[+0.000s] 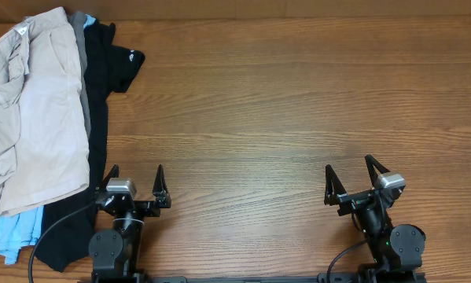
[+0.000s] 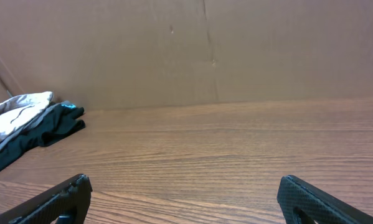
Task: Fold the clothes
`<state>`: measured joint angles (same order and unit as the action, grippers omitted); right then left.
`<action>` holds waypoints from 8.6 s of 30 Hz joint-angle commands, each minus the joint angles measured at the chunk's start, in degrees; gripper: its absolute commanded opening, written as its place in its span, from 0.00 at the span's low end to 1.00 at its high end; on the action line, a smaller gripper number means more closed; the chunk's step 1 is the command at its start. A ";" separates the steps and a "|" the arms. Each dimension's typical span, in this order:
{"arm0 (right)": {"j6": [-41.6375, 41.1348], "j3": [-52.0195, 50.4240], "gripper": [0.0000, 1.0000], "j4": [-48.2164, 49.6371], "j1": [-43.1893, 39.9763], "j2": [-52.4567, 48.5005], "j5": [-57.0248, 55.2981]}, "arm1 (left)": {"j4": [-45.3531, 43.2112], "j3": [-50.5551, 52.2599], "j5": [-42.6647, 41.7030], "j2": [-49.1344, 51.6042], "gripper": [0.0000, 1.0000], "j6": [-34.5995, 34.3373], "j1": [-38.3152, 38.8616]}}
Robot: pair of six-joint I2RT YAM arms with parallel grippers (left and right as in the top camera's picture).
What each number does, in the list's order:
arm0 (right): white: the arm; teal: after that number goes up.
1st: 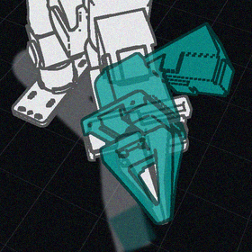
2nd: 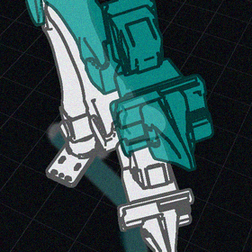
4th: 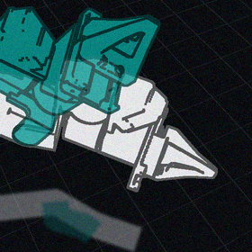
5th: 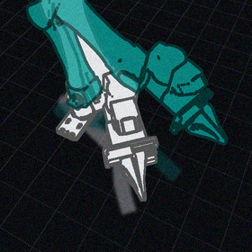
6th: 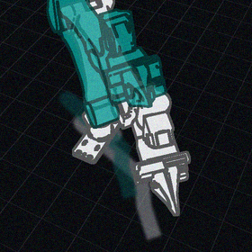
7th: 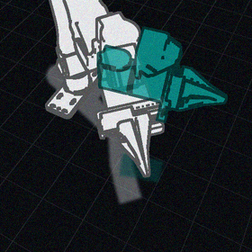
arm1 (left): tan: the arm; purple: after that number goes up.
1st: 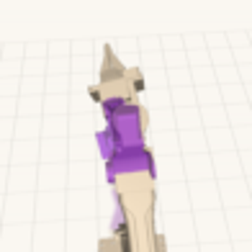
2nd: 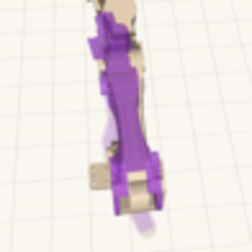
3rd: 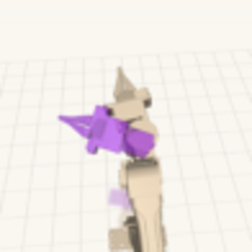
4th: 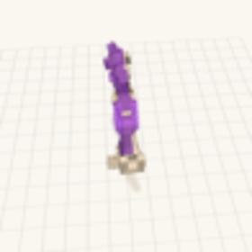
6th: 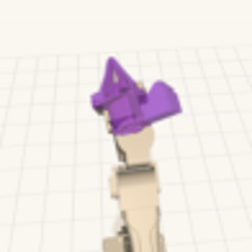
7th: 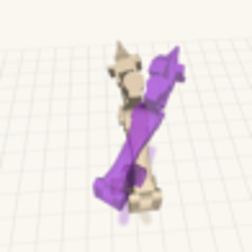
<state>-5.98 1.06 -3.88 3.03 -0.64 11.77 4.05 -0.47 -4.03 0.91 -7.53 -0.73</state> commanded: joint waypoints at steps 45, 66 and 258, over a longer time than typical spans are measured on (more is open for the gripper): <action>0.04 -0.61 1.00 0.33 -0.15 0.48 0.07 | 0.09 0.20 0.61 -0.63 1.00 -0.59 0.35; 0.04 -0.61 1.00 0.35 -0.15 0.48 0.07 | 0.09 0.20 0.61 -0.63 1.00 -0.61 0.35; 7.93 87.52 0.79 -52.43 -26.43 -95.36 23.45 | 53.29 -125.26 -38.07 136.47 0.91 34.80 17.90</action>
<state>1.50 86.89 -56.31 -23.27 -98.19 35.57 56.12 -125.21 -28.18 132.33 20.47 16.56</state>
